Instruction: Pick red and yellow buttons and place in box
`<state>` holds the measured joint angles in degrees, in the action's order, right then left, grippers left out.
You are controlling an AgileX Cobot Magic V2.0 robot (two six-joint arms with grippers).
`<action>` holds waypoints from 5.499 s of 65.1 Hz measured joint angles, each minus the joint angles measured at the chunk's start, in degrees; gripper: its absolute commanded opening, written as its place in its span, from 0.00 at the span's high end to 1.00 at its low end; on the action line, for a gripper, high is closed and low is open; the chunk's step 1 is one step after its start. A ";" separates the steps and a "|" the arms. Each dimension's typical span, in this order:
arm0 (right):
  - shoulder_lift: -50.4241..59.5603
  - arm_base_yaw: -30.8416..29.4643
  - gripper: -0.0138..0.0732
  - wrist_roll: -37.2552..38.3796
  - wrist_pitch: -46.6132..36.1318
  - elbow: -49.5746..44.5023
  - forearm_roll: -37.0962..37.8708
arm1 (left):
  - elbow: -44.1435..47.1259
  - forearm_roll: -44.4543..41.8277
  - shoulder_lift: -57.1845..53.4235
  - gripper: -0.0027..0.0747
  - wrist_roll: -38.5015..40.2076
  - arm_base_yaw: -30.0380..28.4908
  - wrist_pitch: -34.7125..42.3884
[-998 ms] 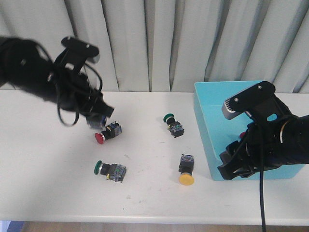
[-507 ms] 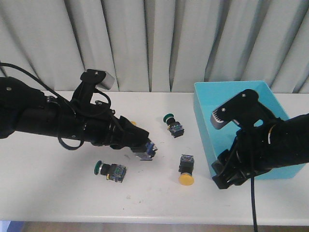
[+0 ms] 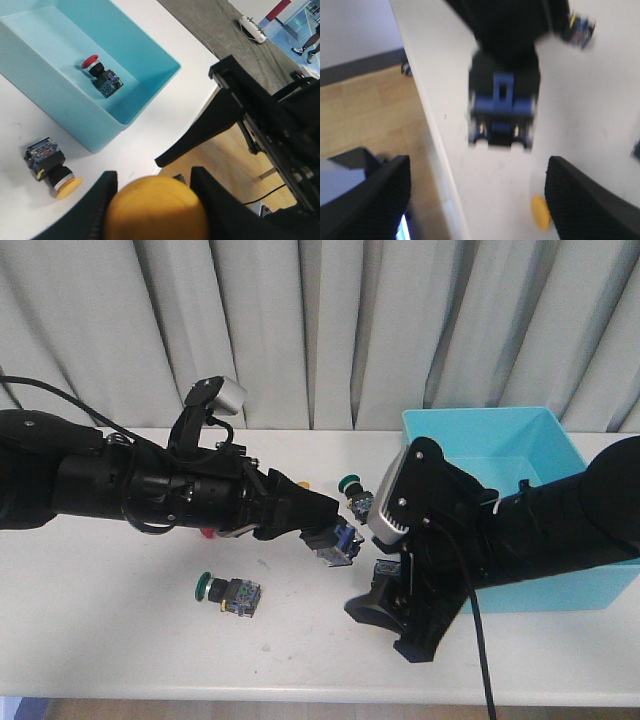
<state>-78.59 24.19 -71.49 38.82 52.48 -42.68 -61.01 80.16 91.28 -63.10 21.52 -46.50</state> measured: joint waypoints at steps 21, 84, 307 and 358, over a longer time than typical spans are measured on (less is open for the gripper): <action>-4.00 0.00 0.30 -21.31 -3.29 0.00 -18.59 | 0.00 1.36 0.00 0.71 0.00 0.00 -2.42; -3.97 0.00 0.58 -22.21 -4.55 0.00 -18.04 | 0.00 1.73 0.00 0.20 -1.56 0.00 -4.87; 26.01 -11.96 0.42 65.48 8.74 -10.58 40.27 | 0.00 -63.02 -1.21 0.38 37.27 -0.58 9.75; 26.01 -11.96 0.85 66.05 7.80 -10.58 40.27 | 0.00 -69.88 -1.61 0.98 46.05 -0.58 9.49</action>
<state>-52.59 12.22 -5.44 46.62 41.89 -2.41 -61.01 10.28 89.67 -17.06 20.94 -37.01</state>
